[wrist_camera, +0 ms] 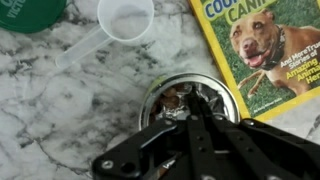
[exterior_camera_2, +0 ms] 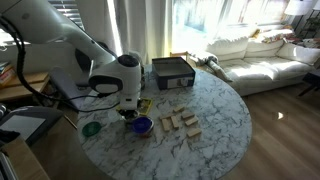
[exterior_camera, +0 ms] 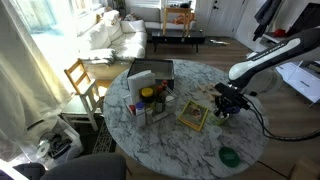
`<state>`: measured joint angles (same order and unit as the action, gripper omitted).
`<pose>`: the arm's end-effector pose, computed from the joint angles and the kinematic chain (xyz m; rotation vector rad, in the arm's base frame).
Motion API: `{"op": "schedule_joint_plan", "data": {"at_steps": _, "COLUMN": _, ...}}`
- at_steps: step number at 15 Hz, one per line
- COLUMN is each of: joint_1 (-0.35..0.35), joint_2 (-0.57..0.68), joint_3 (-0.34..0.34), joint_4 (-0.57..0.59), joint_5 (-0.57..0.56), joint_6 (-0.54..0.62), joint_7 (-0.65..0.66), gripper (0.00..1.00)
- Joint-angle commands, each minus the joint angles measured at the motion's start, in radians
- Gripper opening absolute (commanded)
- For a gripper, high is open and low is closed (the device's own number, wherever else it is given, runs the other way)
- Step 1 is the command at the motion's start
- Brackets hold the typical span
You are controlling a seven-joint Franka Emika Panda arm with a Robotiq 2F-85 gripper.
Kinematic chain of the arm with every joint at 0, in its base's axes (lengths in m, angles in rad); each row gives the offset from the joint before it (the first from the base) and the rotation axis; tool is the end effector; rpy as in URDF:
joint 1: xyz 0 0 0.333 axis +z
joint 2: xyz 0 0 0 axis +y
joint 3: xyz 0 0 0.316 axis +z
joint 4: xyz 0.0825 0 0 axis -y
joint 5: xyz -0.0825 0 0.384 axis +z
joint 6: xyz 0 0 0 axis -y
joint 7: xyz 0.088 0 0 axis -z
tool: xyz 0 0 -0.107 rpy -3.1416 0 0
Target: Pick up the small black object from the can and put it in the clear measuring spoon
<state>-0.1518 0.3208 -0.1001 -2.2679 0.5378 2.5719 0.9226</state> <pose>0.5150 -0.1423 0.2148 -1.9938 2.1088 0.1331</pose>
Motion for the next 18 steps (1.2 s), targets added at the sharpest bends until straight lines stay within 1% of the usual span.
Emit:
{"op": "schedule_joint_plan", "data": {"at_steps": 1, "joint_1": -0.002, "joint_2": 0.031, "joint_3": 0.006, "joint_4": 0.013, "joint_5": 0.037, "joint_6": 0.016, "joint_7": -0.032, "gripper": 0.00}}
{"op": "schedule_joint_plan", "data": {"at_steps": 8, "joint_1": -0.008, "joint_2": -0.005, "joint_3": -0.003, "joint_4": 0.005, "joint_5": 0.035, "joint_6": 0.023, "joint_7": -0.038, "gripper": 0.00}}
{"op": "schedule_joint_plan", "data": {"at_steps": 13, "joint_1": -0.008, "joint_2": -0.001, "joint_3": -0.007, "joint_4": 0.014, "joint_5": 0.029, "joint_6": 0.023, "joint_7": -0.039, "gripper": 0.00}}
{"op": "schedule_joint_plan", "data": {"at_steps": 14, "joint_1": -0.007, "joint_2": 0.001, "joint_3": -0.007, "joint_4": 0.015, "joint_5": 0.026, "joint_6": 0.024, "joint_7": -0.040, "gripper": 0.07}}
{"op": "schedule_joint_plan", "data": {"at_steps": 15, "joint_1": -0.006, "joint_2": 0.002, "joint_3": -0.005, "joint_4": 0.015, "joint_5": 0.027, "joint_6": 0.023, "joint_7": -0.042, "gripper": 0.02}}
{"op": "schedule_joint_plan", "data": {"at_steps": 16, "joint_1": -0.006, "joint_2": 0.002, "joint_3": -0.005, "joint_4": 0.015, "joint_5": 0.028, "joint_6": 0.023, "joint_7": -0.045, "gripper": 0.04}}
{"op": "schedule_joint_plan", "data": {"at_steps": 18, "joint_1": -0.007, "joint_2": -0.001, "joint_3": -0.004, "joint_4": 0.015, "joint_5": 0.029, "joint_6": 0.023, "joint_7": -0.049, "gripper": 0.00}}
